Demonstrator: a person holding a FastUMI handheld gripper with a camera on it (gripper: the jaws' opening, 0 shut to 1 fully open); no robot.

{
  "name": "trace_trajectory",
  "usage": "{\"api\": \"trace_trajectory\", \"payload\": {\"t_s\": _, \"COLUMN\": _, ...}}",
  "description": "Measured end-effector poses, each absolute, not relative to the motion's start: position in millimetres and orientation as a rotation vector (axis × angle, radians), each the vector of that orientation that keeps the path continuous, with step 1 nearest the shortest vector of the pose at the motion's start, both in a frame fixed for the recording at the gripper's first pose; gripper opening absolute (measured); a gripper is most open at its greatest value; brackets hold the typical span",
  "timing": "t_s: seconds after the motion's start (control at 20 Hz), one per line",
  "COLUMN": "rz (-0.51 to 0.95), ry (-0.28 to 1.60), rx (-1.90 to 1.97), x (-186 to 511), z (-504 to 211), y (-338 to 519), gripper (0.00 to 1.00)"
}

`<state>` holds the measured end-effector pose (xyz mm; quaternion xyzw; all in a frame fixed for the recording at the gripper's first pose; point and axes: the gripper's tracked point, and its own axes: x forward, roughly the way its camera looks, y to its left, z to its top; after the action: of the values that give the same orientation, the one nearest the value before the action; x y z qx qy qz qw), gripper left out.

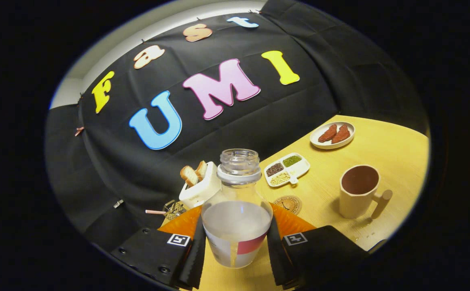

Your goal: Take the bottle from table, then pour the juice into the cup, finally place the bottle on the coaster

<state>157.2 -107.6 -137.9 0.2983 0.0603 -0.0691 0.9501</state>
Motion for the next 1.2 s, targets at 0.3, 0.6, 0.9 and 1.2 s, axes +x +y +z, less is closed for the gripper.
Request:
{"api": "trace_trajectory", "payload": {"t_s": 0.3, "rz": -0.152, "ry": 0.165, "rx": 0.737, "x": 155, "z": -141, "y": -130, "gripper": 0.69}}
{"api": "trace_trajectory", "payload": {"t_s": 0.6, "rz": -0.220, "ry": 0.148, "rx": 1.015, "x": 154, "z": -143, "y": -157, "gripper": 0.69}}
{"api": "trace_trajectory", "payload": {"t_s": 0.9, "rz": -0.287, "ry": 0.164, "rx": 1.243, "x": 163, "z": -163, "y": -168, "gripper": 0.69}}
{"api": "trace_trajectory", "payload": {"t_s": 1.2, "rz": -0.346, "ry": 0.168, "rx": 1.434, "x": 182, "z": -175, "y": -177, "gripper": 0.69}}
